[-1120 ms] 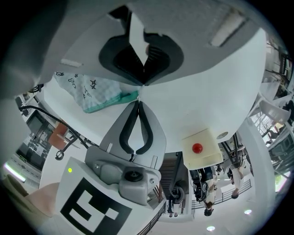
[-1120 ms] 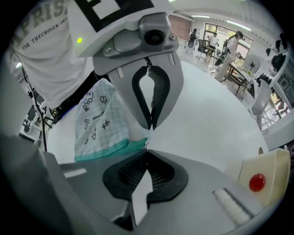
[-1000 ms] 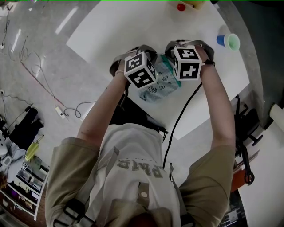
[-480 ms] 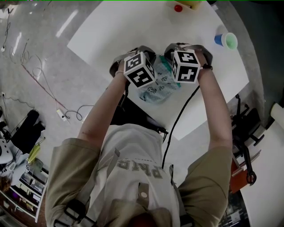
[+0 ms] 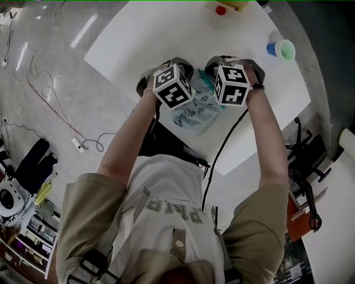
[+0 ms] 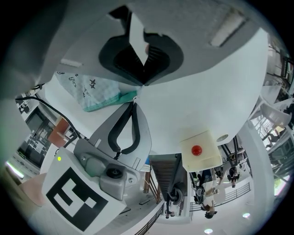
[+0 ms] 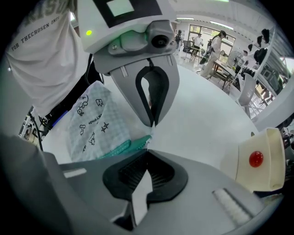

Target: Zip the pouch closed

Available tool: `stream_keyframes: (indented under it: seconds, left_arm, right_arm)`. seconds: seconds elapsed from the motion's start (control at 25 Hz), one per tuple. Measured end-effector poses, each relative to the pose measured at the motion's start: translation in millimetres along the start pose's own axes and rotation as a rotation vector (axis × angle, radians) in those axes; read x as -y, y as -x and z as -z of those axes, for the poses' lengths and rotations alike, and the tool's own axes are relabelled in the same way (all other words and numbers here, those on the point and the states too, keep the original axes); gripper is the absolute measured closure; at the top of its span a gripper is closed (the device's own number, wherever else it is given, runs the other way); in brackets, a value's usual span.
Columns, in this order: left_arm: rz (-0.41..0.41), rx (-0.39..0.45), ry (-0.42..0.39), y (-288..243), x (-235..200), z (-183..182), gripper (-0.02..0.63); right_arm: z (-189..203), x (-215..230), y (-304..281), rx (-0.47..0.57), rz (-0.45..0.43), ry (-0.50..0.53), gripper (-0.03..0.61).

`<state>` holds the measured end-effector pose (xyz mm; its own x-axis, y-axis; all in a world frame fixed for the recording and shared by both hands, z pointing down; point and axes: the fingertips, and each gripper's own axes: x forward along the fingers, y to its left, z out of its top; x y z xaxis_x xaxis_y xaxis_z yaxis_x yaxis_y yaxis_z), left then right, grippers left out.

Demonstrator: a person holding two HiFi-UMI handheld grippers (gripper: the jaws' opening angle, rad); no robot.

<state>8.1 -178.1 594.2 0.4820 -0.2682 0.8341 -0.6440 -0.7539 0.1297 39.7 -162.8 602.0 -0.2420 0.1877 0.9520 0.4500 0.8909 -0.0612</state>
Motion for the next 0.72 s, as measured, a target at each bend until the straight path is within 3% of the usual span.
stream_keyframes:
  seconds: [0.72]
  left_arm:
    - [-0.007,-0.018,-0.029,-1.6,1.3,0.7,0.600]
  right_arm:
    - [11.1,-12.6,1.4,-0.005,0.011,-0.022,0.577]
